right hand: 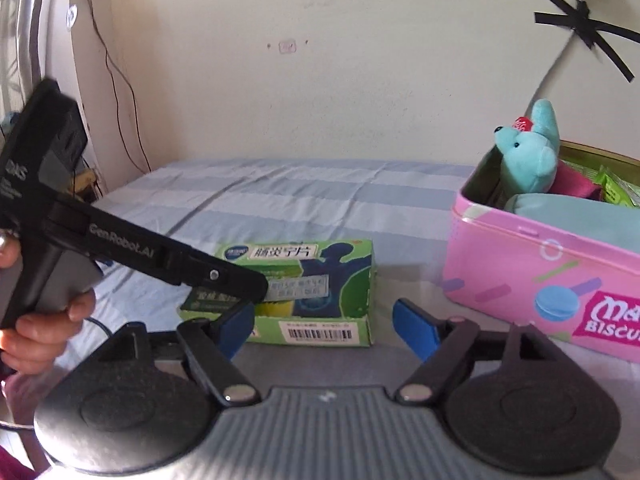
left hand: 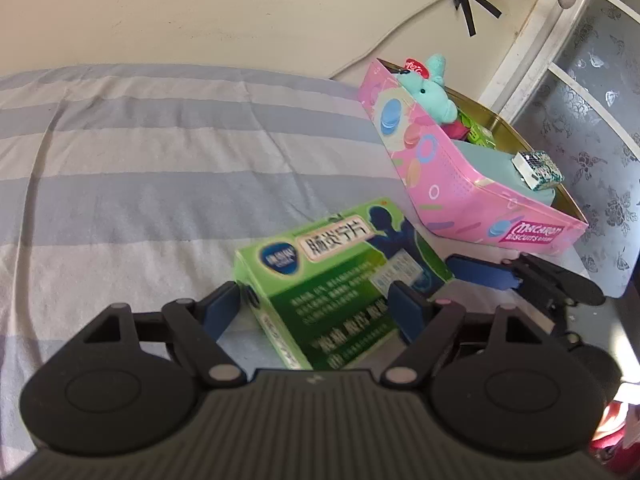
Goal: Organize objects
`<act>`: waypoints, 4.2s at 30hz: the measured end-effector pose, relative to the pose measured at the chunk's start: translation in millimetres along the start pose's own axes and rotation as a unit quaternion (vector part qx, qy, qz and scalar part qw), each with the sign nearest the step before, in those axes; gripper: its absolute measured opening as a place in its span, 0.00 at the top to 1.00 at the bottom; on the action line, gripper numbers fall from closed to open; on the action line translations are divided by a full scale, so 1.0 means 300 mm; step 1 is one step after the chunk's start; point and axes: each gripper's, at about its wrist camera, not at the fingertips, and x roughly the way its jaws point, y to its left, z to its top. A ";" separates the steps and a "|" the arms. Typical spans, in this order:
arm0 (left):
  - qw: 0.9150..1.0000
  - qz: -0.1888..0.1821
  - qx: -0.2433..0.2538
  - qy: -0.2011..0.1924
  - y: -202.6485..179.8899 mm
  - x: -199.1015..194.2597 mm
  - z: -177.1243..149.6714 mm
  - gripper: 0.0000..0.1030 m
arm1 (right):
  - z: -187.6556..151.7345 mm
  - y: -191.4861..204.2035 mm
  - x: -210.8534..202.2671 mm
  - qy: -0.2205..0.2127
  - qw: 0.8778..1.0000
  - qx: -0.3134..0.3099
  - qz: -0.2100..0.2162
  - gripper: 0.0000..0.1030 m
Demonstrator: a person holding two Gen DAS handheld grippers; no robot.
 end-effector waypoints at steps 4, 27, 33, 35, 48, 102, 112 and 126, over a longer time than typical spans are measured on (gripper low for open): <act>1.000 0.017 0.007 -0.008 -0.042 -0.011 0.026 0.20 | 0.000 0.023 0.035 0.004 1.000 -0.011 -0.008 0.38; 0.984 -0.041 0.163 -0.054 -0.776 0.443 0.505 0.21 | 0.246 -0.776 -0.238 -0.034 0.980 0.114 -0.161 0.41; 0.983 0.017 0.166 -0.070 -0.787 0.510 0.549 0.20 | 0.258 -0.862 -0.146 -0.027 0.974 0.130 -0.185 0.36; 0.983 0.029 0.166 -0.076 -0.775 0.491 0.548 0.19 | 0.254 -0.865 -0.152 -0.037 0.972 0.138 -0.187 0.36; 0.972 0.096 0.192 -0.099 -0.787 0.300 0.417 0.19 | 0.196 -0.637 -0.375 -0.104 0.964 0.171 -0.173 0.33; 0.976 0.143 0.132 -0.099 -0.524 -0.124 -0.204 0.00 | -0.133 -0.020 -0.622 -0.133 0.936 0.269 -0.182 0.00; 0.973 0.162 0.146 -0.082 -0.531 -0.089 -0.206 0.00 | -0.138 -0.032 -0.603 -0.128 0.935 0.273 -0.186 0.00; 0.974 0.157 0.157 -0.050 -0.547 -0.050 -0.214 0.00 | -0.157 -0.066 -0.588 -0.122 0.929 0.292 -0.193 0.00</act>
